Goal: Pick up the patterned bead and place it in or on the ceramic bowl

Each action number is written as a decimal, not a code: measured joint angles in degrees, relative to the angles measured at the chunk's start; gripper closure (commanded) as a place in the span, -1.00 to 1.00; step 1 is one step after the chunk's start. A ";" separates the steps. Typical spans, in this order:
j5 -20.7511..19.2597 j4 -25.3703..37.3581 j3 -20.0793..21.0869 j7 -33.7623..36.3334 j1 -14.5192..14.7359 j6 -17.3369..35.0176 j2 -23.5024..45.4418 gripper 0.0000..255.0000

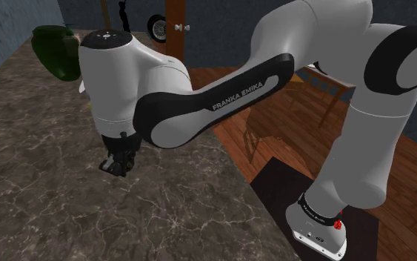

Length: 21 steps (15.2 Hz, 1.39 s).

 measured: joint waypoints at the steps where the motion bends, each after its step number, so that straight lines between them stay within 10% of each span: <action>1: 0.31 0.35 0.09 -0.26 -0.08 -0.63 -0.36 1.00; 21: 2.82 13.02 1.00 -3.44 0.24 -14.67 -2.40 1.00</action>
